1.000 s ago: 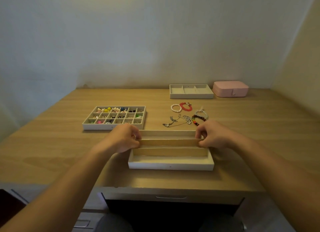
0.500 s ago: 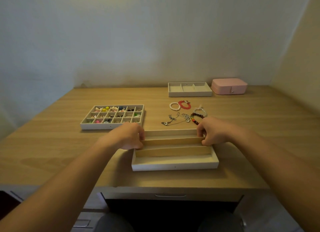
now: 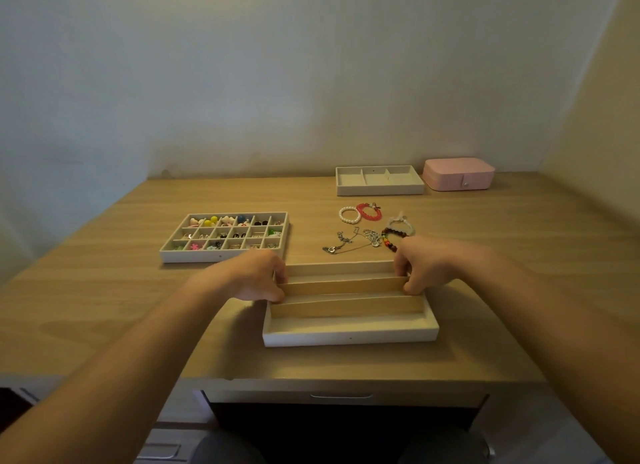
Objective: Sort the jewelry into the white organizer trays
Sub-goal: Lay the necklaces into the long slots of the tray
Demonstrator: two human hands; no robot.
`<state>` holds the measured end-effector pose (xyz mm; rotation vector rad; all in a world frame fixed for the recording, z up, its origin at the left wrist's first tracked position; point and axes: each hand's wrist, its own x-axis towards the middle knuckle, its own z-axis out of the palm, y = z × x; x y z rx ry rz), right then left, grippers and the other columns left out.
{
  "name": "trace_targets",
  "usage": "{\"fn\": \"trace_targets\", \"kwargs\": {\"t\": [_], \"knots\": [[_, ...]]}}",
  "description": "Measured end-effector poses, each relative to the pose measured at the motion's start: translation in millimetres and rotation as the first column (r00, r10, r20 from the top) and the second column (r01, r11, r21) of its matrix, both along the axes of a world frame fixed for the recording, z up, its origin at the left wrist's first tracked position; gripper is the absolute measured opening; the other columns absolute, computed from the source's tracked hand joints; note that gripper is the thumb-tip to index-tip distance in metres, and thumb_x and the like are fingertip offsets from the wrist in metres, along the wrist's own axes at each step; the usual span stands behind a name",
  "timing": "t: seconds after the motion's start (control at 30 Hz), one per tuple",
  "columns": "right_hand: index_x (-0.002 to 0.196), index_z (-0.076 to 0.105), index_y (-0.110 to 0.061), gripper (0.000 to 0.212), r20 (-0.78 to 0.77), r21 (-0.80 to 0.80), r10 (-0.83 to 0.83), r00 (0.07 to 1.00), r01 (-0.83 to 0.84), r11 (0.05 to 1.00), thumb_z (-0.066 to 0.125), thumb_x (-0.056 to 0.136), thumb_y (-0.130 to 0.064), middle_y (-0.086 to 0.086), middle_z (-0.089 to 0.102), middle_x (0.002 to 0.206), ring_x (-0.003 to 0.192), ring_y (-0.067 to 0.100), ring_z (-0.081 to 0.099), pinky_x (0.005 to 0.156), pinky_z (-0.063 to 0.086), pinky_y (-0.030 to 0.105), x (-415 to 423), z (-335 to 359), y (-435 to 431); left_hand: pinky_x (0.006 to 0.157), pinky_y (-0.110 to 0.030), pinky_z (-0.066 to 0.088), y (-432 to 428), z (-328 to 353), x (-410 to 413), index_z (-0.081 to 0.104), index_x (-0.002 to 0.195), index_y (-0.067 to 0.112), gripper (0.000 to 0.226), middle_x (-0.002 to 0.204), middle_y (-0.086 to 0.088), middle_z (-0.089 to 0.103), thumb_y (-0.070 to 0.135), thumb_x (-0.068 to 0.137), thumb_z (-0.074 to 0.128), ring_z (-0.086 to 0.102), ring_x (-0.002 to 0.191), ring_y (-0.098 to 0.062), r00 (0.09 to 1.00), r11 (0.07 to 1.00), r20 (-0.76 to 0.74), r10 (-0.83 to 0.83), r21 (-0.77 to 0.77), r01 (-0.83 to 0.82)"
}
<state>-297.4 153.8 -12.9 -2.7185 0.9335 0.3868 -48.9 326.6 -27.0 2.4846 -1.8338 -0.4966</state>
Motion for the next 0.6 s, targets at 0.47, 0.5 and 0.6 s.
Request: {"fn": "trace_targets", "kwargs": {"t": [0.47, 0.5, 0.6], "knots": [[0.092, 0.077, -0.024, 0.015, 0.554, 0.173, -0.170, 0.815, 0.087, 0.981, 0.066, 0.095, -0.034, -0.001, 0.070, 0.091, 0.088, 0.019, 0.064, 0.077, 0.053, 0.038, 47.4, -11.2, -44.1, 0.057, -0.021, 0.037, -57.3, 23.9, 3.7, 0.071, 0.089, 0.023, 0.005, 0.073, 0.011, 0.059, 0.022, 0.092, 0.068, 0.052, 0.069, -0.009, 0.949, 0.925, -0.314, 0.030, -0.350, -0.145], [0.095, 0.078, -0.026, 0.013, 0.564, 0.167, -0.165, 0.809, 0.084, 0.982, 0.066, 0.096, -0.033, -0.005, 0.068, 0.091, 0.088, 0.015, 0.062, 0.074, 0.051, 0.032, 52.7, -14.1, -45.5, 0.057, -0.022, 0.039, -64.8, 19.9, 0.7, 0.072, 0.090, 0.021, 0.003, 0.073, 0.007, 0.061, 0.020, 0.091, 0.069, 0.053, 0.067, -0.011, 0.943, 0.918, -0.330, 0.030, -0.364, -0.157], [0.101, 0.078, -0.025, 0.013, 0.557, 0.116, -0.131, 0.820, 0.079, 0.990, 0.067, 0.096, -0.025, -0.013, 0.056, 0.084, 0.077, 0.005, 0.052, 0.064, 0.039, 0.022, 71.6, -19.5, -56.5, 0.055, -0.018, 0.043, -95.8, 8.0, -2.3, 0.074, 0.094, 0.017, 0.006, 0.076, 0.005, 0.065, 0.015, 0.090, 0.070, 0.056, 0.064, -0.007, 0.945, 0.908, -0.325, 0.032, -0.385, -0.164]]}}
